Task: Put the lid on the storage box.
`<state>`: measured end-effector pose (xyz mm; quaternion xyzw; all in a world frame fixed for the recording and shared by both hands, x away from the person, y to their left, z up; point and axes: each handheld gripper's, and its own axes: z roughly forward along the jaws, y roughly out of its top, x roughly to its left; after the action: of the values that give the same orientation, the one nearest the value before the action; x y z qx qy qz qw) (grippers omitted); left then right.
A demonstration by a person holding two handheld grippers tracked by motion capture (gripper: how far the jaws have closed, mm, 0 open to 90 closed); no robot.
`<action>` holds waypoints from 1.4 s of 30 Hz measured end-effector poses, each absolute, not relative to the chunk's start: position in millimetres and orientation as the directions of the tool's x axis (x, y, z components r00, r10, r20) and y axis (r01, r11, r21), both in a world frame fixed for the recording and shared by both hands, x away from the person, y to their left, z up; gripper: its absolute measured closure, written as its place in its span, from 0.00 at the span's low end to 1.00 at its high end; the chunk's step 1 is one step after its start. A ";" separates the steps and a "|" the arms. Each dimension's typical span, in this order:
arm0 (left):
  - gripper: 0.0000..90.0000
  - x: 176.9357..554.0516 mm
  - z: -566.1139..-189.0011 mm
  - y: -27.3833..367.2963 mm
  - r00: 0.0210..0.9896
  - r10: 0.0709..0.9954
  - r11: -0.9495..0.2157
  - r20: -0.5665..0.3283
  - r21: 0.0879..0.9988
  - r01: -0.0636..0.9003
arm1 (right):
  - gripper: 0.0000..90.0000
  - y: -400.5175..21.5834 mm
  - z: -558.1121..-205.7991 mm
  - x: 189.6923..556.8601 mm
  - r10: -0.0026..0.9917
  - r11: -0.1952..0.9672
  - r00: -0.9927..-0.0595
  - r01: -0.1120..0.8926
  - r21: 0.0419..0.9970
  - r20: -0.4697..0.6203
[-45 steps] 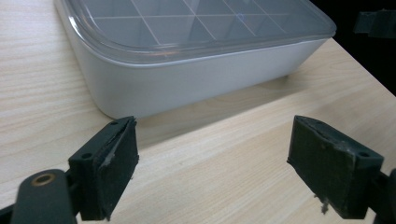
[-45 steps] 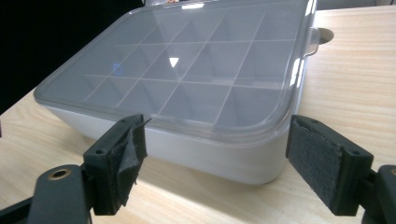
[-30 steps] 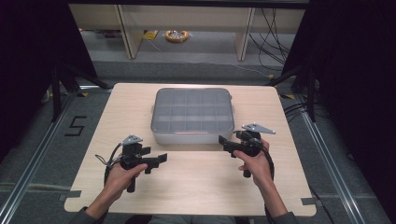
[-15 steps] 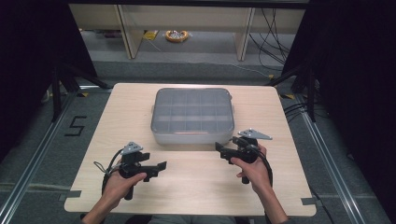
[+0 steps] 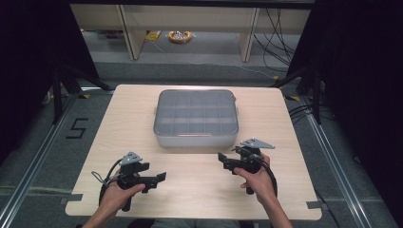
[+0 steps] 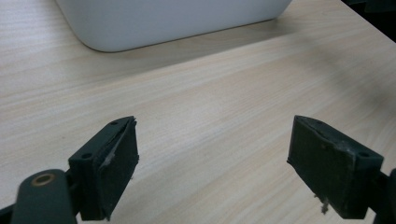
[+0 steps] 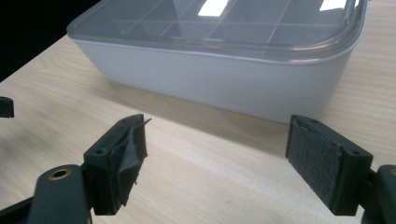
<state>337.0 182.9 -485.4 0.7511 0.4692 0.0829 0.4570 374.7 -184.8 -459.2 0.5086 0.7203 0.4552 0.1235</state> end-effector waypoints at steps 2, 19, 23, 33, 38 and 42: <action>0.17 334.7 -486.2 182.6 0.549 0.776 -0.144 -0.310 0.761 0.633 | 0.24 -186.7 -461.6 374.9 0.851 0.108 -0.468 0.600 0.793 0.239; 0.17 315.5 -492.7 180.7 0.576 0.757 -0.172 -0.309 0.756 0.632 | 0.24 -193.4 -475.4 348.8 0.836 0.108 -0.481 0.615 0.781 0.263; 0.17 311.0 -492.6 180.5 0.579 0.756 -0.179 -0.307 0.752 0.634 | 0.24 -195.9 -478.5 341.9 0.840 0.128 -0.487 0.606 0.785 0.238; 0.17 297.8 -496.4 179.1 0.586 0.746 -0.193 -0.315 0.741 0.643 | 0.23 -200.2 -483.4 322.9 0.839 0.132 -0.483 0.628 0.767 0.251; 0.17 289.8 -497.3 179.5 0.605 0.733 -0.217 -0.312 0.735 0.642 | 0.23 -202.7 -484.7 314.0 0.829 0.118 -0.490 0.626 0.771 0.271; 0.17 283.9 -497.7 179.0 0.599 0.735 -0.211 -0.317 0.732 0.647 | 0.23 -205.4 -485.4 308.0 0.834 0.141 -0.493 0.624 0.769 0.247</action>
<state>283.9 179.0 -497.7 0.7767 0.4450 0.0495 0.4431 308.0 -205.4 -485.4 0.4887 0.7456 0.4368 0.1204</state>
